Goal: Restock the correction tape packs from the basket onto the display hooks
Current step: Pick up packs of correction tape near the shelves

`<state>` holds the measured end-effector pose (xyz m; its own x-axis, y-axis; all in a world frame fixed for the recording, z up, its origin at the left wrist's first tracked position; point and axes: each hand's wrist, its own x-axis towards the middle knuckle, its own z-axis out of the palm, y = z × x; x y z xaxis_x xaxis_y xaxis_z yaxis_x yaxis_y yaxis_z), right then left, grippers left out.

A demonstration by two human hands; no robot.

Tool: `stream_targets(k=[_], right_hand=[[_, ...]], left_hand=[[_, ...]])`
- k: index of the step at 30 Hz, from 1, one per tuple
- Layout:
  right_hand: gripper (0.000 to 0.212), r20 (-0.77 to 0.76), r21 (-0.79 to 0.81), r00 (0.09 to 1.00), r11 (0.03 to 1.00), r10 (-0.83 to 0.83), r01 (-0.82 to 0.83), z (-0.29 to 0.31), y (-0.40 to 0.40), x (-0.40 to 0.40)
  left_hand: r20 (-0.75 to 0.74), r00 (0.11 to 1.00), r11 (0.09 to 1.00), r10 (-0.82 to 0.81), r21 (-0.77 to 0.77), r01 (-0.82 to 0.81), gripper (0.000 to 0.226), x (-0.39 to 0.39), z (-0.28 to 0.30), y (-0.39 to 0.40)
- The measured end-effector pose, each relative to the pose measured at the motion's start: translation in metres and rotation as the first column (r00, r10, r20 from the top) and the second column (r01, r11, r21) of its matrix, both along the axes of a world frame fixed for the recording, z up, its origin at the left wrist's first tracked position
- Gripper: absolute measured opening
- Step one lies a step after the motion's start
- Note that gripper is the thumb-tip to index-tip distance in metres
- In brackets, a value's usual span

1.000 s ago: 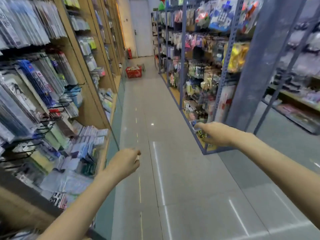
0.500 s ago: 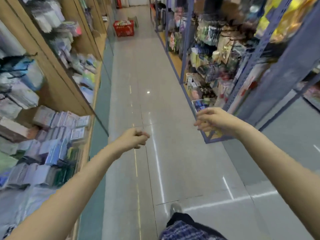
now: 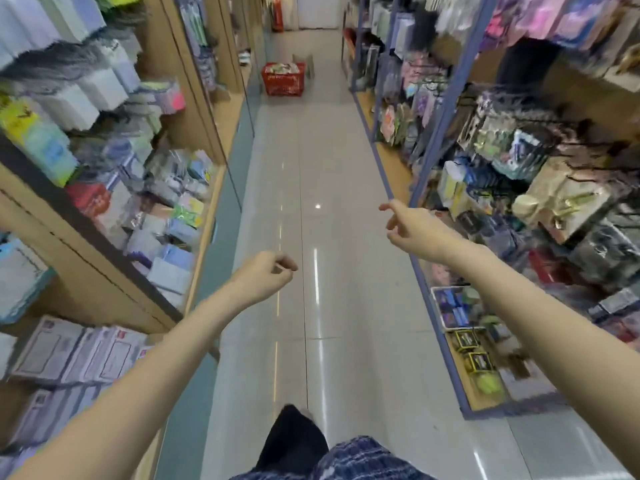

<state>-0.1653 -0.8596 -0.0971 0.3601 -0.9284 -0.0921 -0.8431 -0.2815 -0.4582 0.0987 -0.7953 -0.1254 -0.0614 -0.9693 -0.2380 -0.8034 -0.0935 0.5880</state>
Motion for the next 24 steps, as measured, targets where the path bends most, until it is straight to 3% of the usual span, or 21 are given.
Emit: stream_targets(k=[4,9,15,19,22,24], right_hand=[[0.041,0.079,-0.086,0.994,0.992,-0.081,0.088,0.031,-0.125,0.0],[0.043,0.11,-0.035,0.986,0.991,-0.123,0.128,0.016,-0.295,-0.002],[0.038,0.109,-0.152,0.983,0.974,-0.151,0.166,0.001,-0.537,0.003],[0.028,0.218,-0.197,0.951,0.945,-0.218,0.262,0.027,-0.703,0.037],[0.032,0.205,-0.209,0.975,0.97,-0.083,0.126,0.016,-0.819,0.07],[0.039,0.062,-0.22,0.994,0.973,0.085,-0.07,-0.008,-0.891,0.084]], left_hand=[[-0.055,0.998,1.0,0.008,0.0,-0.008,0.017,0.016,0.027,-0.145],[-0.009,0.999,0.999,-0.045,-0.002,0.045,0.02,0.019,0.016,-0.327],[0.221,0.947,0.968,-0.235,0.14,0.208,0.031,0.02,0.015,-0.559],[0.072,0.984,0.985,-0.163,-0.038,0.166,0.025,0.033,0.039,-0.707],[0.07,0.971,0.974,-0.228,0.025,0.226,0.023,0.06,0.03,-0.819],[0.14,0.95,0.958,-0.279,0.102,0.267,0.023,0.085,0.01,-0.894]])
